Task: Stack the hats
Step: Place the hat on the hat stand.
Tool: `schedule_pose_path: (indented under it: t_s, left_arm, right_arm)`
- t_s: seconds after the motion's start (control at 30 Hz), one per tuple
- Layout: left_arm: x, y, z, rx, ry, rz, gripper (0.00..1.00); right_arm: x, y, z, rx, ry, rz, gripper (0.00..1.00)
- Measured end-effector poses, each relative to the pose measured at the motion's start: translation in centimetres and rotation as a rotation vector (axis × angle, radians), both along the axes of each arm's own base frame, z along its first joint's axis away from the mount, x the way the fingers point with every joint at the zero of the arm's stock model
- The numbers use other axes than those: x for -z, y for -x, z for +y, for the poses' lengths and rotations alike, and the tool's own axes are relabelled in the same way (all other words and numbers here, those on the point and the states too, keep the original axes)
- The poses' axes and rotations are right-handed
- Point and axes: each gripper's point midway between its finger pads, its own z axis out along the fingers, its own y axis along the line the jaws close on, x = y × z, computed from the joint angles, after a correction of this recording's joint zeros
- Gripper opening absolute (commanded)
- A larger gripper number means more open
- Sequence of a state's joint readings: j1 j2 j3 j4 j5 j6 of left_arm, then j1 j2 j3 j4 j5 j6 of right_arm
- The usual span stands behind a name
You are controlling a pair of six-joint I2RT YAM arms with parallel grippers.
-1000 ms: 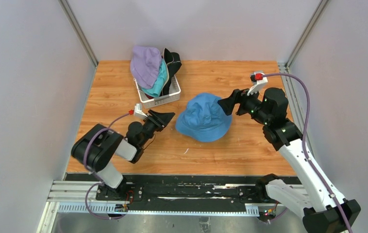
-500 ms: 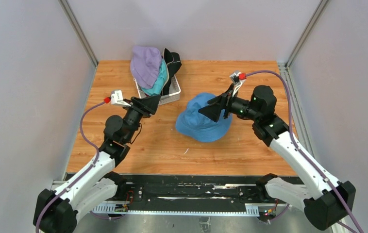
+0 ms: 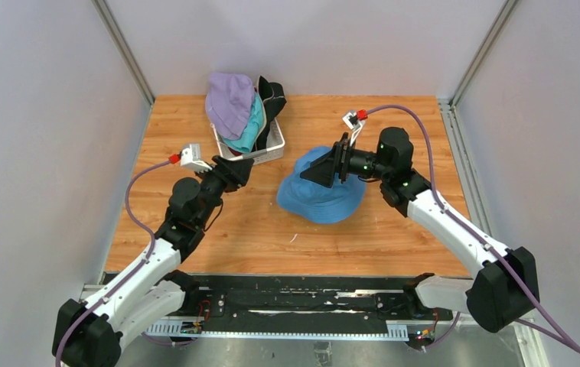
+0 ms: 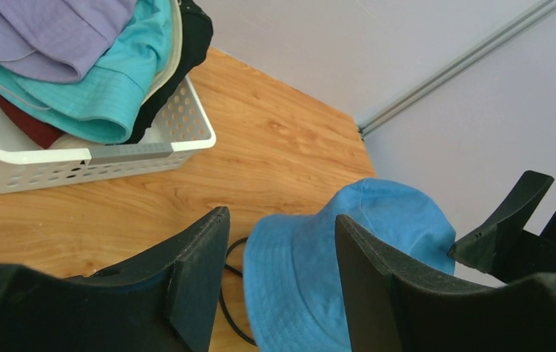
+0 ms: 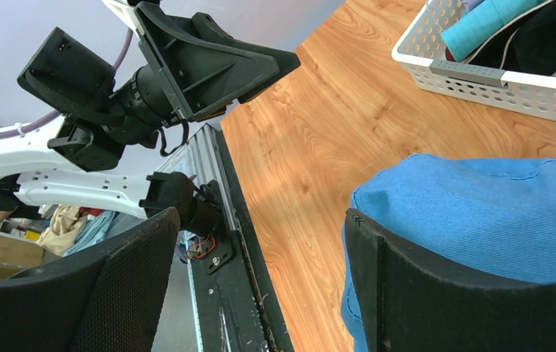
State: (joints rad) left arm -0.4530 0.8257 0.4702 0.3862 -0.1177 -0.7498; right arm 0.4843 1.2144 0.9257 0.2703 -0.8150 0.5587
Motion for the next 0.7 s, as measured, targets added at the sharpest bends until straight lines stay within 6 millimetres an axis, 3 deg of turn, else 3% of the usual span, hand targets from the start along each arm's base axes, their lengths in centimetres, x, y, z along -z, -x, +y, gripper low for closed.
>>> schedule_pose_path:
  t_s: [0.13, 0.37, 0.43, 0.7]
  left_arm:
    - [0.4, 0.1, 0.2, -0.008, -0.014, 0.011, 0.60]
    - [0.6, 0.1, 0.8, -0.037, -0.038, 0.024, 0.76]
    - [0.5, 0.0, 1.0, -0.045, -0.045, 0.028, 0.76]
    - [-0.8, -0.1, 1.1, -0.053, -0.044, 0.016, 0.80]
  right_arm:
    - [0.4, -0.2, 0.2, -0.004, -0.002, 0.008, 0.82]
    - [1.4, 0.6, -0.1, -0.013, -0.010, 0.012, 0.82]
    - [1.8, 0.9, -0.2, -0.015, -0.009, 0.015, 0.82]
    - [4.8, 2.5, -1.0, -0.021, 0.028, 0.082, 0.82]
